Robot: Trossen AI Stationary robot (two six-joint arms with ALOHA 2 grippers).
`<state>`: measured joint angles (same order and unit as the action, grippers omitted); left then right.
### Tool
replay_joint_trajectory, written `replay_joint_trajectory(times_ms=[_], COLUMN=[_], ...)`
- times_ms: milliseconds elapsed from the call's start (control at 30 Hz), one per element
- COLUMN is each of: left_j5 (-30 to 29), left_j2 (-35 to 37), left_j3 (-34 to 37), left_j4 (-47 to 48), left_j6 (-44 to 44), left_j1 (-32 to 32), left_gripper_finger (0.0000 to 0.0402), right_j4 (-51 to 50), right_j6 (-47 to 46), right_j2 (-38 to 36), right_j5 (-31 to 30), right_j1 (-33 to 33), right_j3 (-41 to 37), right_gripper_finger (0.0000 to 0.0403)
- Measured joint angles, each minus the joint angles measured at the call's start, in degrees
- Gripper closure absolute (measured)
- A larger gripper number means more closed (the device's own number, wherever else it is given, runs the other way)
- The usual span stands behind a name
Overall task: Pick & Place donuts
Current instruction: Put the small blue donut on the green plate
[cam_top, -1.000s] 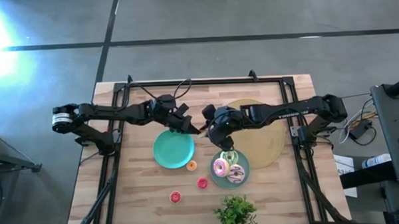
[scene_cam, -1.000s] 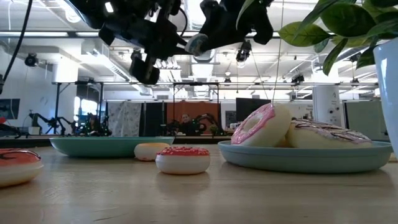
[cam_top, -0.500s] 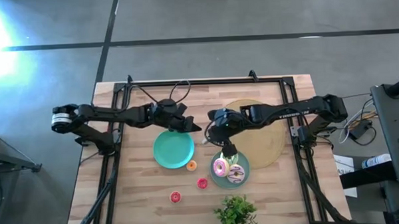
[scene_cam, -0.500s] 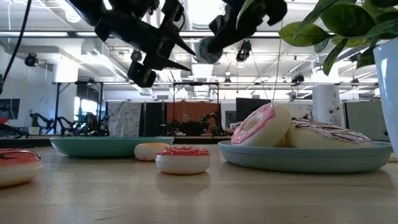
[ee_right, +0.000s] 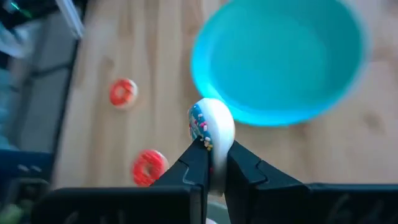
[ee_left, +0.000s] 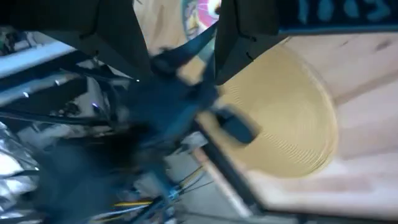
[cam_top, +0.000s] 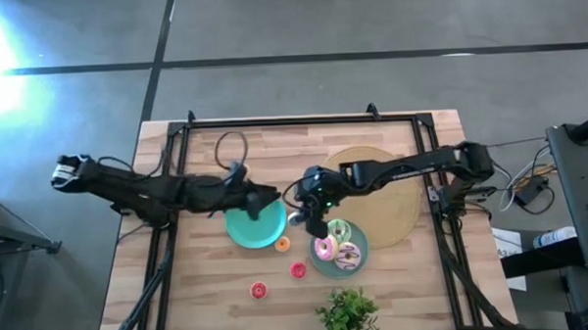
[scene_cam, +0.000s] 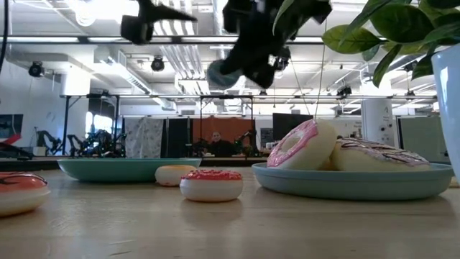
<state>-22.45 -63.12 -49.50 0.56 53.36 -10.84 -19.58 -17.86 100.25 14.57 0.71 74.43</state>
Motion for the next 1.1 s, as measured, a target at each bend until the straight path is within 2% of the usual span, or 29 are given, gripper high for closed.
replay_joint_trajectory(times_ms=[167,300,433,667,833,1000,1100], left_j5=[-7.89,-12.36,-12.66,-12.64,-12.57,-12.13,-11.51], left_j2=[5.97,11.33,15.06,20.02,22.52,24.29,25.08], left_j3=[-0.02,-0.02,0.0,0.0,0.02,0.02,0.04], left_j4=[0.46,0.53,1.48,7.25,10.78,12.79,13.13], left_j6=[-8.76,-15.08,-19.62,-22.68,-24.21,-26.17,-27.44], left_j1=[-5.39,-6.76,-6.74,-6.74,-6.74,-6.72,-6.72], left_gripper_finger=[0.0248,0.0248,0.0248,0.0248,0.0248,0.0248,0.0248], right_j4=[7.67,9.66,9.47,7.04,-1.0,-6.68,-10.62], right_j6=[-8.47,-14.45,-19.6,-28.6,-27.98,-25.27,-24.92], right_j2=[8.2,15.5,22.32,30.52,32.65,31.2,30.39], right_j5=[4.5,5.1,5.44,12.51,11.8,3.99,3.25], right_j1=[-0.42,-1.56,-3.07,-5.27,-5.15,-4.76,-4.72], right_j3=[3.26,8.87,14.85,20.78,24.84,27.05,28.17], right_gripper_finger=[0.0381,0.0381,0.038,0.0357,0.0326,0.0302,0.0288])
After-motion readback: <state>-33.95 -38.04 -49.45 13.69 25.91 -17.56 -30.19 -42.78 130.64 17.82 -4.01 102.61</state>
